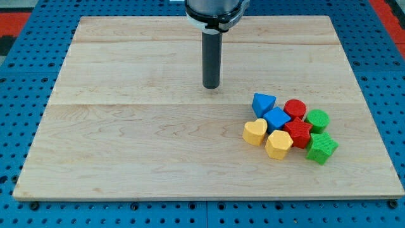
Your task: Place your arm diagonally to the hexagon
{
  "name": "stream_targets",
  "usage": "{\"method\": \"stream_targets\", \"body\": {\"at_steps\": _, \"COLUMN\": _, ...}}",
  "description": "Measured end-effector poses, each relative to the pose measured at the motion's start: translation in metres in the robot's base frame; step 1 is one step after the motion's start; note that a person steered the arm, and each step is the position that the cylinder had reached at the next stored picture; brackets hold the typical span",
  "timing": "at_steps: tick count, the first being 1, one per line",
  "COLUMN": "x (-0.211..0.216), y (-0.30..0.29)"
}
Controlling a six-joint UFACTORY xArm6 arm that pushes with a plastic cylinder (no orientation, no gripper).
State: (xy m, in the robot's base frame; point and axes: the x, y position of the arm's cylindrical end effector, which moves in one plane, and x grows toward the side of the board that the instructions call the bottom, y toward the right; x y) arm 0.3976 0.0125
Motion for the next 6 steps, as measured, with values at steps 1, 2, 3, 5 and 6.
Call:
{"method": "stream_targets", "body": {"at_steps": 1, "x": 0.0000, "y": 0.0000}}
{"method": "stream_targets", "body": {"at_steps": 2, "x": 0.0000, "y": -0.0003}}
{"method": "stream_targets", "body": {"at_steps": 3, "x": 0.0000, "y": -0.0003}}
{"method": "stream_targets", "body": {"at_steps": 5, "x": -0.0032, "y": -0.0045}}
{"method": "stream_targets", "body": {"at_steps": 6, "x": -0.0040, "y": -0.0033}}
